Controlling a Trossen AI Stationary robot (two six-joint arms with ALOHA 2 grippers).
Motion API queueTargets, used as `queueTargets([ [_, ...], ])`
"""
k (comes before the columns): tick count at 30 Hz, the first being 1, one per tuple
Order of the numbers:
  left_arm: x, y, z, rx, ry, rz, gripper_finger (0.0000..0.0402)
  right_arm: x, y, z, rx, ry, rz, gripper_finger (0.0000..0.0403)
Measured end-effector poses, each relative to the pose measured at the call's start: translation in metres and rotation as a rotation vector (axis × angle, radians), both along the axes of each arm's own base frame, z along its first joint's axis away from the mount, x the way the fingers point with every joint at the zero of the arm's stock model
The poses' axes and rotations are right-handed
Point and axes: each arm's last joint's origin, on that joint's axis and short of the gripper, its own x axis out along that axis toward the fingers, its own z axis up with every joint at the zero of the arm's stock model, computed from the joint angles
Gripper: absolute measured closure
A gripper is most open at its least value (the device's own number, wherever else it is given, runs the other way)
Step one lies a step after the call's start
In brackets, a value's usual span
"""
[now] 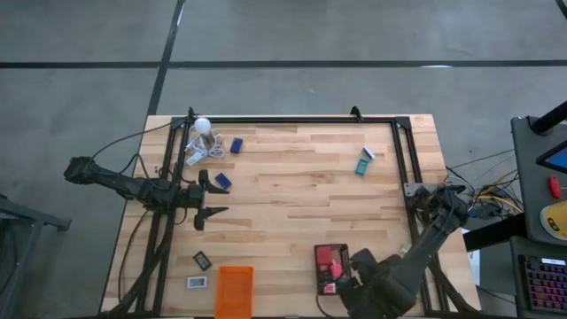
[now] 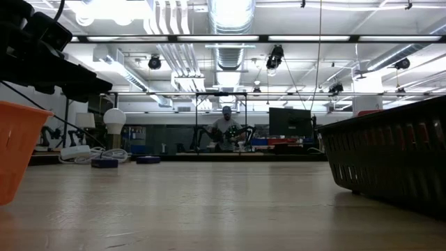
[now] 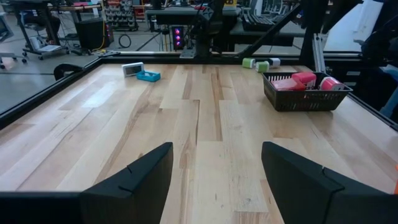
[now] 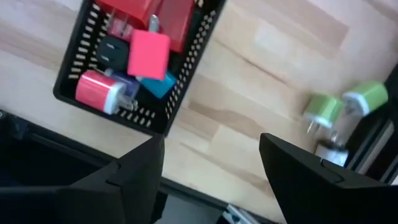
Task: Pick & Place Office items
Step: Put the white charger adapter into the black bin
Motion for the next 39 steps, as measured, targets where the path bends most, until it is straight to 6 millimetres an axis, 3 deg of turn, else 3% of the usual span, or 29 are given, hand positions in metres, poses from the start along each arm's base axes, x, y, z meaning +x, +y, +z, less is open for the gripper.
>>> queueTargets([
  [8,0.0,0.0,0.0,0.0,-0.001,0.0,0.0149,-0.018,0.011,-0.011,-0.022,0.024,-0.108,0.0139],
  [23,0.0,0.0,0.0,0.0,0.0,0.0,0.0149,-0.039,0.003,-0.06,-0.026,0.391,-0.223,0.014],
  [29,0.0,0.0,0.0,0.0,0.0,0.0,0.0149,-0.051,0.005,-0.071,-0.045,0.439,-0.199,0.0147],
  [39,0.0,0.0,0.0,0.0,0.0,0.0,0.0149,-0.068,0.017,-0.074,-0.047,0.427,-0.116,0.0162],
])
